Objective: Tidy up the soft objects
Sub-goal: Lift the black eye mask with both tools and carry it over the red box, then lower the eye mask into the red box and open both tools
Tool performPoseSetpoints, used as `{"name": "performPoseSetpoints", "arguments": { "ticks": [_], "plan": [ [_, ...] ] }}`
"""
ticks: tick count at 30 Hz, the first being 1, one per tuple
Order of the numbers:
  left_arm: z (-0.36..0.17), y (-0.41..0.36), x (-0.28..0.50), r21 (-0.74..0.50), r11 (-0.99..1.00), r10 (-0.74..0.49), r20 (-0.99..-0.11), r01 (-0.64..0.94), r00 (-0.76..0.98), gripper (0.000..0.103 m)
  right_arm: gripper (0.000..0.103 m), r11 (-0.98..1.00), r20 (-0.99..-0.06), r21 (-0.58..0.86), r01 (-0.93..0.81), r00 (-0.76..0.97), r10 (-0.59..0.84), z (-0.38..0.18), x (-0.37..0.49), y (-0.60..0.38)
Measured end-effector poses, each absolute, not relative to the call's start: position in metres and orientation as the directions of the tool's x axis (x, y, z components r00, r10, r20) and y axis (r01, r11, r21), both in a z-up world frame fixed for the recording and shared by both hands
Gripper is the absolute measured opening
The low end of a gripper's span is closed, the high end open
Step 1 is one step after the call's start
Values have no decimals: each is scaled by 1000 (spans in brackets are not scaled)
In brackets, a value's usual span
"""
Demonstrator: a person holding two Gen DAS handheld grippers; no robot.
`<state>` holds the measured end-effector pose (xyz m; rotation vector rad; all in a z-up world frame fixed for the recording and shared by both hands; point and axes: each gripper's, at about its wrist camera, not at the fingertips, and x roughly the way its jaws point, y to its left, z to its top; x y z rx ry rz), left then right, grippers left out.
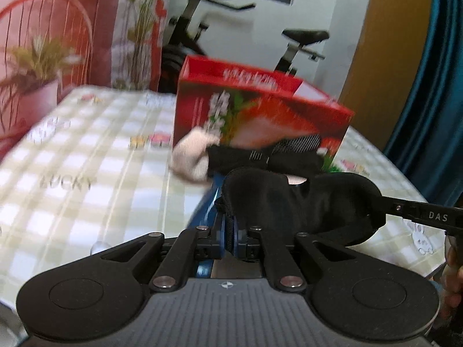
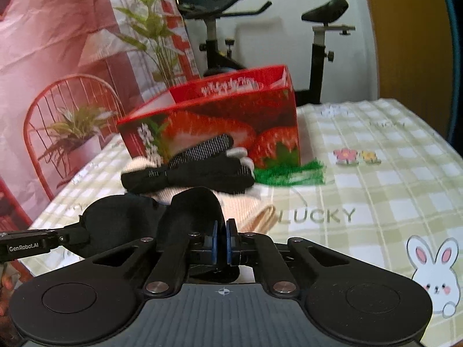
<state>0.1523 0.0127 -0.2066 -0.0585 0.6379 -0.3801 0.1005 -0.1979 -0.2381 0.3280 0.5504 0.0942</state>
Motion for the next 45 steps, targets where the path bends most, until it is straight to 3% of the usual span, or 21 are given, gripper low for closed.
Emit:
{"name": "performPoseSetpoints", "arguments": {
  "ticks": [15, 23, 31, 38, 45],
  "plan": [
    [-159, 3, 184, -164, 931, -363, -481, 325, 798, 6, 5, 972, -423, 228, -58, 893, 152, -183, 134, -201],
    [-123, -3, 217, -176, 937, -349, -384, 303, 855, 6, 5, 977, -380, 205, -58, 915, 134, -146, 172, -211],
    [-96, -25, 286, -137, 940, -342, -398, 313, 851, 6, 5, 983, -364, 181, -41, 926, 106, -117, 243, -224],
    [-98, -51, 352, -45, 958, -274, -426, 282, 862, 6, 5, 989, -419, 146, -12, 905, 73, -125, 328, -232],
    [-122, -73, 414, -15, 957, -249, -554, 289, 794, 6, 5, 994, -519, 109, 16, 853, 43, -151, 398, -233]
  ]
}}
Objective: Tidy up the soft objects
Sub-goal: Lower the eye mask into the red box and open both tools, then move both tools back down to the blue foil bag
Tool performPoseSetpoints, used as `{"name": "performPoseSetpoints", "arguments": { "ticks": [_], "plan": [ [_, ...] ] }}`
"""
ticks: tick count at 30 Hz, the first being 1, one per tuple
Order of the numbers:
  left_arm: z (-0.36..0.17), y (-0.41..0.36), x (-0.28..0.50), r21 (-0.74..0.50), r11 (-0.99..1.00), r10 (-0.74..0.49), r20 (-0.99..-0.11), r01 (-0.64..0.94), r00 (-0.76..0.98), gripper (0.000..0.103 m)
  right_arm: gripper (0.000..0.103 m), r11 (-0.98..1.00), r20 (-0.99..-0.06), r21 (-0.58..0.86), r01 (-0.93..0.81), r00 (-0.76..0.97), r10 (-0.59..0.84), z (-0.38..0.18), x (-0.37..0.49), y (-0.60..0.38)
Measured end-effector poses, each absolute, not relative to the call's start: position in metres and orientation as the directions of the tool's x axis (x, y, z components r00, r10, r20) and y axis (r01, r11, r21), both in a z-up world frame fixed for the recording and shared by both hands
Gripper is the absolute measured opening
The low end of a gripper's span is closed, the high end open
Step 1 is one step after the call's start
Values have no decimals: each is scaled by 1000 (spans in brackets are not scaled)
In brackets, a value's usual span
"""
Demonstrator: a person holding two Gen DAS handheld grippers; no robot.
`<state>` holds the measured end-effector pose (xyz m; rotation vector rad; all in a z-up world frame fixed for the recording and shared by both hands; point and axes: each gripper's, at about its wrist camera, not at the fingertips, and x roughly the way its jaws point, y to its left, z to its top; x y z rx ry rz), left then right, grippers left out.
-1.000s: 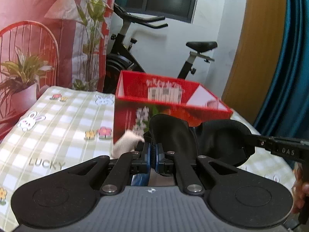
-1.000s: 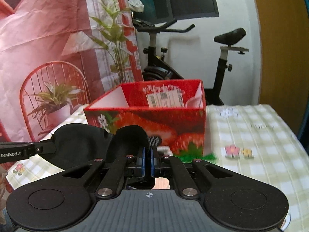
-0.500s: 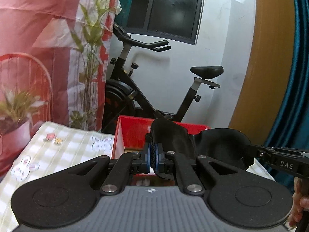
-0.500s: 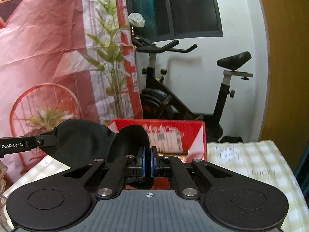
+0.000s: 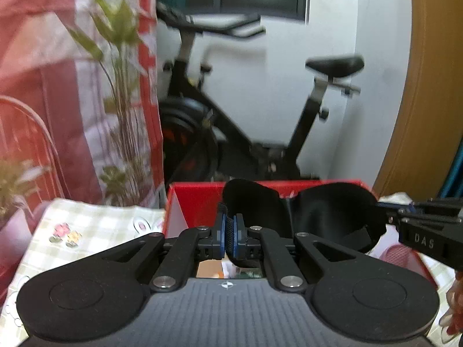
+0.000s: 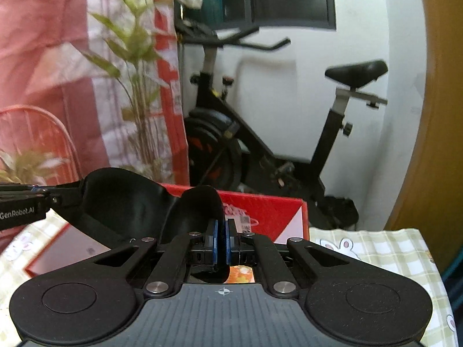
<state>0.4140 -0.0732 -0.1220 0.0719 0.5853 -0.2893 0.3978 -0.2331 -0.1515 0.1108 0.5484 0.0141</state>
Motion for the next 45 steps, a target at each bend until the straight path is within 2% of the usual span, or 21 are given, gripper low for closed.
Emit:
{"name": "performPoseSetpoints", "arguments": {
  "ticks": [7, 17, 18, 20, 21, 22, 27, 33, 36, 38, 41, 45],
  "plan": [
    [-149, -80, 434, 2, 947, -243, -654, 322, 717, 6, 5, 995, -619, 99, 30, 784, 38, -178, 425, -226],
    [-156, -85, 439, 12, 940, -245, -675, 341, 696, 9, 8, 996, -646, 72, 44, 764, 13, -192, 425, -219],
    [-156, -85, 439, 15, 940, -242, -676, 342, 696, 13, 10, 997, -646, 69, 46, 763, 10, -192, 425, -219],
    [-154, -87, 437, 27, 939, -237, -674, 344, 700, 28, 20, 997, -643, 50, 56, 765, -11, -191, 422, -218],
    [-153, -86, 435, 33, 938, -235, -670, 344, 705, 43, 21, 998, -639, 33, 54, 769, -21, -190, 420, -217],
    [-151, -85, 433, 37, 938, -234, -664, 344, 710, 53, 23, 998, -635, 15, 53, 772, -32, -188, 419, -217],
    [-140, -77, 424, 18, 940, -247, -649, 339, 720, 56, 30, 999, -612, 24, 45, 790, -21, -175, 404, -219],
    [-126, -66, 394, -4, 935, -277, -634, 355, 722, 65, 52, 998, -559, 61, -3, 828, 37, -159, 372, -218],
    [-120, -57, 371, -8, 926, -298, -626, 377, 721, 66, 69, 997, -545, 77, -11, 837, 51, -153, 353, -214],
    [-118, -51, 356, -10, 922, -309, -622, 387, 720, 66, 87, 995, -534, 98, -3, 844, 56, -150, 339, -212],
    [-119, -40, 332, -23, 915, -328, -622, 402, 711, 66, 101, 991, -511, 134, -20, 855, 86, -149, 316, -209],
    [-130, -26, 303, -40, 909, -343, -639, 415, 689, 66, 103, 994, -512, 102, -29, 856, 77, -156, 288, -195]
  ]
}}
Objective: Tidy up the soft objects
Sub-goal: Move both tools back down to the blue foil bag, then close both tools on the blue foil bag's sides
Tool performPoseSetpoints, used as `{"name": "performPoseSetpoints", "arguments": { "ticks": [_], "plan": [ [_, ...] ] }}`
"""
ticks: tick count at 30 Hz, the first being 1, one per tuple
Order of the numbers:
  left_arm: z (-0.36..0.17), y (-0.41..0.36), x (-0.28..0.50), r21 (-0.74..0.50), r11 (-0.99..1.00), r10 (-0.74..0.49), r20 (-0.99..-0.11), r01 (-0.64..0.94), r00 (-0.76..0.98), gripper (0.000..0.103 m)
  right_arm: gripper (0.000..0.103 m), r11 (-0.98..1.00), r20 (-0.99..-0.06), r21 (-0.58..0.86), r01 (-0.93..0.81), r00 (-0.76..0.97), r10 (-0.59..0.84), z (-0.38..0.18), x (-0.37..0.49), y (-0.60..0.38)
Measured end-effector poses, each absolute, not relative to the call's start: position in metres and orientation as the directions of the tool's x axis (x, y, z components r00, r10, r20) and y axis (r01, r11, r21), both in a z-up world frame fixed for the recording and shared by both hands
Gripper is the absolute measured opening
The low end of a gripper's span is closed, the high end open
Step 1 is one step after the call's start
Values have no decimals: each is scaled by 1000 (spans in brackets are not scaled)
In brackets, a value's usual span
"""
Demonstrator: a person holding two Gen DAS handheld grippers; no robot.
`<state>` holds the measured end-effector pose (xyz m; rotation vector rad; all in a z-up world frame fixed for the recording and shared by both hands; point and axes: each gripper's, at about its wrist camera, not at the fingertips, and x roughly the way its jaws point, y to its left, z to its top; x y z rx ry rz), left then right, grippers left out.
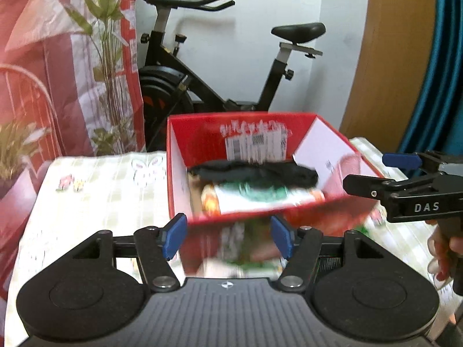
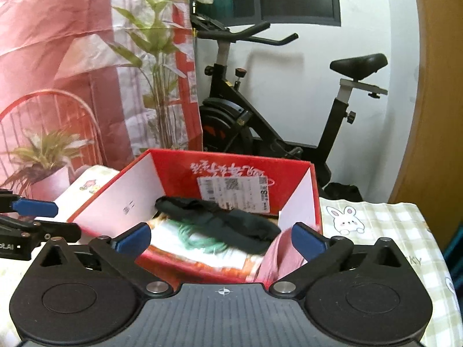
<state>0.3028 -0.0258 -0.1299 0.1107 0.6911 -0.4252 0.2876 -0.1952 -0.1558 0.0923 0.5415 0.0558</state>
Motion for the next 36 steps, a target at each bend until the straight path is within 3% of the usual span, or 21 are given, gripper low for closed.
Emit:
{"name": "performPoseSetpoints", "arguments": {
  "ticks": [12, 23, 27, 31, 36],
  "plan": [
    [-210, 5, 251, -121, 917, -337, -745, 381, 576, 64, 103, 989, -609, 84, -121, 780, 148, -209, 220, -140],
    [-247, 8, 233, -205, 893, -404, -759, 402, 511, 63, 97, 987, -687, 122, -103, 709, 159, -251, 185, -125],
    [-255, 14, 227, -275, 879, -450, -748, 389, 488, 57, 95, 986, -700, 137, -98, 695, 166, -258, 180, -126],
    [-257, 17, 218, -283, 874, -461, -743, 396, 486, 48, 87, 981, -712, 162, -110, 675, 193, -262, 177, -127],
    [-257, 15, 208, -306, 869, -473, -742, 389, 475, 42, 86, 976, -715, 186, -113, 666, 213, -264, 174, -129]
  ]
}}
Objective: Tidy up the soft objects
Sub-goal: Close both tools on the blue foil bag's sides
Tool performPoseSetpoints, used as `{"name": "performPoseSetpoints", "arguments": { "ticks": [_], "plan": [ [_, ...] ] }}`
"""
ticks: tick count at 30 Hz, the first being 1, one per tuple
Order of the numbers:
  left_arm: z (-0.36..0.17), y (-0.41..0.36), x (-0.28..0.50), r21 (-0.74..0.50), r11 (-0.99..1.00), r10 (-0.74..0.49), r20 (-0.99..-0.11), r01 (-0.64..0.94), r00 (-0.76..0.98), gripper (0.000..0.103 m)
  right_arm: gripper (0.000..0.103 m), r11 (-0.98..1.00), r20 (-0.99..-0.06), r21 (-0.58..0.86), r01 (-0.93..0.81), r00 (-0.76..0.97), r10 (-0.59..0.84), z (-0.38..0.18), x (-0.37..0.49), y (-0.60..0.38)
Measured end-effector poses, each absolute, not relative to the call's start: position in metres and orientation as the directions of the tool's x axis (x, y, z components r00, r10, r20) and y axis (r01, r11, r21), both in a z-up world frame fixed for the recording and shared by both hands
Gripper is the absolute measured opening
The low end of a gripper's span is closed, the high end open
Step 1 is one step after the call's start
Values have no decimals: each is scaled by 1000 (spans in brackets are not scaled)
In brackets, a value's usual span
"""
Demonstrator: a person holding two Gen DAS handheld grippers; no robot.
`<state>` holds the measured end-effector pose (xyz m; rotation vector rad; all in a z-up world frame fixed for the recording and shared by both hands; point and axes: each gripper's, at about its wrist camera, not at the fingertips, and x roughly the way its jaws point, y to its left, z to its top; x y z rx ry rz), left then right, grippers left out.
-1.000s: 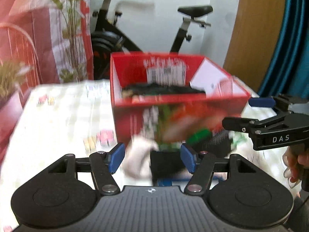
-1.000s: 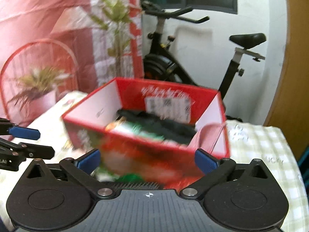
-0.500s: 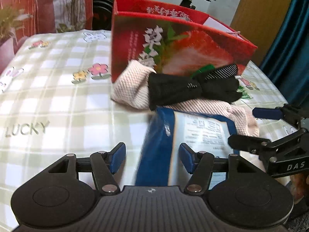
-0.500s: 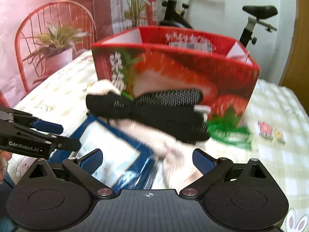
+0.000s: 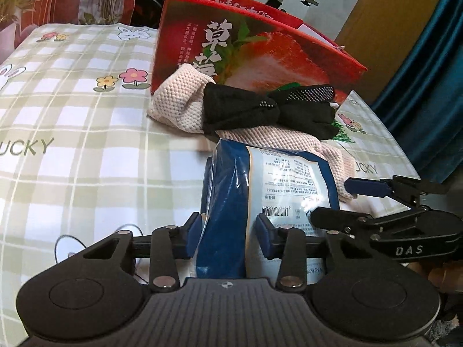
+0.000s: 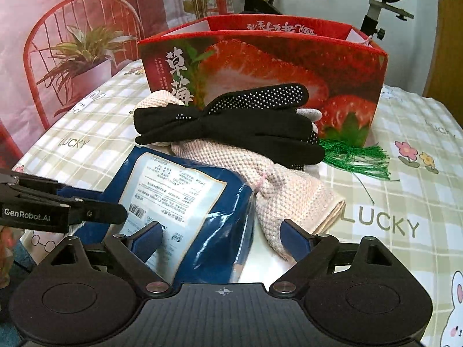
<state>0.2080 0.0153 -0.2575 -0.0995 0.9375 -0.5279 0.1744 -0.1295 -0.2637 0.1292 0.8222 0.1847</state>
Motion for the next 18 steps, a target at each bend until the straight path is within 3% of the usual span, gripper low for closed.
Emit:
{"name": "performPoseSetpoints", "arguments": {
  "ticks": [6, 11, 18],
  "plan": [
    [-259, 12, 191, -294, 877, -462, -736, 381, 495, 42, 81, 977, -709, 166, -131, 673, 211, -263, 168, -127],
    [-257, 11, 190, -279, 887, -443, -735, 367, 512, 42, 71, 973, -707, 194, -123, 670, 226, -267, 161, -129],
    [-256, 6, 187, -264, 889, -436, -735, 373, 519, 42, 71, 965, -708, 244, -95, 662, 244, -275, 155, -132]
  ]
}}
